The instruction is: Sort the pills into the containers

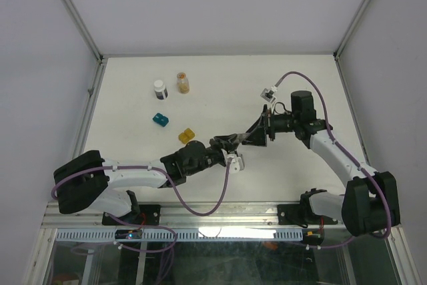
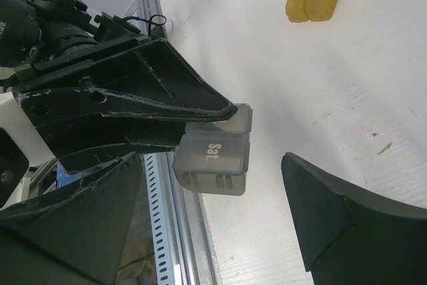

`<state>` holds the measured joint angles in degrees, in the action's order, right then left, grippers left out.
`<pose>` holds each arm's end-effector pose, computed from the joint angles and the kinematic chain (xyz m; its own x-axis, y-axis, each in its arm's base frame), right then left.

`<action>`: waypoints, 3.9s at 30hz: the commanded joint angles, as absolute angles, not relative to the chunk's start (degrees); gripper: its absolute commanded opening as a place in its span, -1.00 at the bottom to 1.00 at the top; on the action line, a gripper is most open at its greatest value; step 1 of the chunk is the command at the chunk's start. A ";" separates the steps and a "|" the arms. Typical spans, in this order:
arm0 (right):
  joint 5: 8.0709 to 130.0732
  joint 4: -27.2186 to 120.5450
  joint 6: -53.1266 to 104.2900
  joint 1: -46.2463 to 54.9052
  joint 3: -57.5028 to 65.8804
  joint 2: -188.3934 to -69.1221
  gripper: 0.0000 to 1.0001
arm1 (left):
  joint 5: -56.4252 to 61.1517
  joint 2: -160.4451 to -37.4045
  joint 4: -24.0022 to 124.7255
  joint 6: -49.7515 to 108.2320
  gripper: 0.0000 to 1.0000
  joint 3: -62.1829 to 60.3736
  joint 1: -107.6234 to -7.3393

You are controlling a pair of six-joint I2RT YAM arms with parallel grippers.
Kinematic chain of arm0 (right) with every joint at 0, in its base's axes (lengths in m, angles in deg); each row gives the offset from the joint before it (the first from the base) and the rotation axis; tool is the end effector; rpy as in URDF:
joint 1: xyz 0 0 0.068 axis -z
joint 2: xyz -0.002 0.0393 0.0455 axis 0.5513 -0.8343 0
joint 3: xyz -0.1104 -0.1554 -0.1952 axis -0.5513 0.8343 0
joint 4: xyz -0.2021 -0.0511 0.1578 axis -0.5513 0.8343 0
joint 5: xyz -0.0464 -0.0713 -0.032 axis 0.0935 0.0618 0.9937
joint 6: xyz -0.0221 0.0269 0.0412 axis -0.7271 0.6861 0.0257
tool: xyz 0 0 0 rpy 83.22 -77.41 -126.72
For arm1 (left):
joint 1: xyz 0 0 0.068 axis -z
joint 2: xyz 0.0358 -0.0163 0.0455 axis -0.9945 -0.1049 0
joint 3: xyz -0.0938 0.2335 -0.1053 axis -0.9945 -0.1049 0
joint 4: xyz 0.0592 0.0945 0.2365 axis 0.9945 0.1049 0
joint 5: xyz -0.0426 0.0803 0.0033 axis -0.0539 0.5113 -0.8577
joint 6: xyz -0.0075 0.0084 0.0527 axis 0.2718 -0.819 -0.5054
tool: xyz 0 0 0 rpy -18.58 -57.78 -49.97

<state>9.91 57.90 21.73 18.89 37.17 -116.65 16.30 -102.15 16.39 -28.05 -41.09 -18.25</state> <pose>0.2247 0.0922 0.2508 -0.6384 -0.1448 -0.7560 -0.7667 0.2072 0.6077 0.1213 -0.2606 0.2153 0.5681 0.4731 -0.6734 0.6595 0.2277 0.7163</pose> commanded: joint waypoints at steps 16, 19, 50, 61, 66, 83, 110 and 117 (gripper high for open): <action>12.18 60.00 13.64 15.97 35.44 -116.06 0.01 | 19.19 -103.09 12.79 -27.62 -1.00 -37.92 -17.37; 11.27 59.72 13.49 15.93 35.39 -116.13 -0.19 | 19.10 -102.90 13.40 -26.91 -0.97 -37.68 -17.41; 4.83 69.73 -16.05 18.78 36.86 -110.47 -0.67 | 4.07 -76.22 6.83 44.62 0.76 -53.68 -23.78; -3.50 77.37 -33.01 24.58 37.76 -105.46 -0.51 | -16.11 -100.88 -29.62 87.83 0.68 -56.33 -37.47; -3.47 79.29 -35.59 24.84 37.62 -105.00 -0.48 | -19.22 -115.26 -41.19 96.51 0.57 -52.03 -37.22; -4.58 83.41 -42.81 24.27 38.31 -105.07 -0.43 | -16.09 -125.31 -43.77 100.46 0.21 -44.50 -33.93; 0.52 90.72 -49.51 21.68 37.41 -104.60 0.52 | -16.41 -128.37 -43.84 99.58 -1.00 -43.42 -33.09; 7.38 91.30 -45.12 21.70 35.08 -102.05 0.99 | -9.19 -124.45 -34.90 93.55 -1.00 -48.07 -32.88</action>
